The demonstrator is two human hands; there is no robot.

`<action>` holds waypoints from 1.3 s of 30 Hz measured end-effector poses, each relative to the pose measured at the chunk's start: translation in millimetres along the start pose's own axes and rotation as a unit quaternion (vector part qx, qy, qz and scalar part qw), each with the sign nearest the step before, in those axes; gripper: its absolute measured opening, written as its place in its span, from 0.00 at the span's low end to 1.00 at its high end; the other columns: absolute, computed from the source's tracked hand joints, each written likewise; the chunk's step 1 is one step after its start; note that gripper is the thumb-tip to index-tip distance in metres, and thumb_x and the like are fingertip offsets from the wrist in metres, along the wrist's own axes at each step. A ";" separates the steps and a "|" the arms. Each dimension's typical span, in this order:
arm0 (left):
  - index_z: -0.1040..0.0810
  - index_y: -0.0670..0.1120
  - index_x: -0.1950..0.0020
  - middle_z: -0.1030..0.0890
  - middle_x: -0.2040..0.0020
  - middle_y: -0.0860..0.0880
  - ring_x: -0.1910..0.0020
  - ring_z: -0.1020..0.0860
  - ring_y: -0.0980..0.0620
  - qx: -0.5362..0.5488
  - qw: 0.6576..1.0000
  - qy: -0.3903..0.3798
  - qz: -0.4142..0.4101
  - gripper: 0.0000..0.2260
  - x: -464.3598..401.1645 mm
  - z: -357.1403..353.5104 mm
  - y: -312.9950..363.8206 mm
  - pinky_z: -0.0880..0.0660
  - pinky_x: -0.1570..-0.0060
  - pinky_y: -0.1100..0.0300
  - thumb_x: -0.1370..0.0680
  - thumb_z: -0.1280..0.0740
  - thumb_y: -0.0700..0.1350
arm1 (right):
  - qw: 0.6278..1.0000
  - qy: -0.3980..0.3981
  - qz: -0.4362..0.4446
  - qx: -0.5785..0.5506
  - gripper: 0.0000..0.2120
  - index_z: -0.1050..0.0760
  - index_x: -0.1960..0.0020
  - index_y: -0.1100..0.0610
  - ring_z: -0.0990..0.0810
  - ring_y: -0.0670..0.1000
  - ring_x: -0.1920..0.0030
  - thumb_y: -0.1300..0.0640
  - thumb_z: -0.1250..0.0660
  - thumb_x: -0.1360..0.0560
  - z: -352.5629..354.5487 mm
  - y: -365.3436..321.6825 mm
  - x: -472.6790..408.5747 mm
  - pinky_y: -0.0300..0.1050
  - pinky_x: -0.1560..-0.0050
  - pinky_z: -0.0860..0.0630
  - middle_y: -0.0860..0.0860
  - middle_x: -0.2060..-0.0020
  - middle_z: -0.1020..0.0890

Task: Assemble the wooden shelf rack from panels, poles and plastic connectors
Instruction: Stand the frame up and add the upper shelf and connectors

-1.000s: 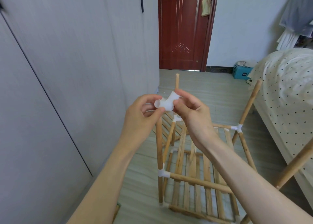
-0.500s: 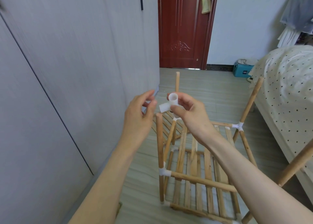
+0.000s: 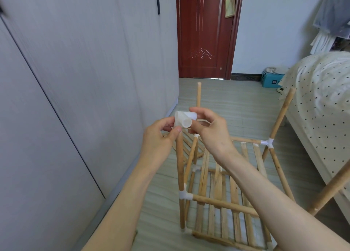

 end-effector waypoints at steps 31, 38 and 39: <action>0.22 0.47 0.48 0.18 0.55 0.51 0.56 0.19 0.54 0.045 0.996 0.048 0.059 0.10 -1.1 -0.6 -17.3 0.24 0.59 0.63 0.28 0.28 0.41 | 0.991 -0.086 0.042 0.092 0.15 0.26 0.35 0.50 0.25 0.46 0.40 0.53 0.42 0.20 -11.1 -7.3 6.5 0.37 0.45 0.31 0.45 0.39 0.22; 0.22 0.48 0.48 0.19 0.56 0.55 0.58 0.21 0.62 0.039 0.997 0.039 0.046 0.09 -0.1 -2.3 -15.3 0.26 0.64 0.72 0.27 0.28 0.42 | 0.993 -0.072 0.043 0.079 0.14 0.25 0.37 0.51 0.24 0.41 0.49 0.54 0.41 0.20 -8.1 -9.7 7.6 0.35 0.49 0.31 0.44 0.44 0.21; 0.22 0.48 0.48 0.19 0.57 0.55 0.58 0.21 0.62 0.038 0.998 0.038 0.043 0.09 0.4 -2.2 -14.8 0.27 0.62 0.73 0.27 0.28 0.42 | 0.993 -0.071 0.046 0.082 0.14 0.25 0.37 0.51 0.24 0.40 0.50 0.53 0.41 0.20 -7.7 -10.2 7.7 0.34 0.50 0.31 0.43 0.45 0.21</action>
Point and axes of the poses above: each hand's wrist, its own x-axis away from the middle knuckle, its own z-axis out of the back of the hand, y = z × x, the point moved 7 cm from there along -x, towards the middle knuckle
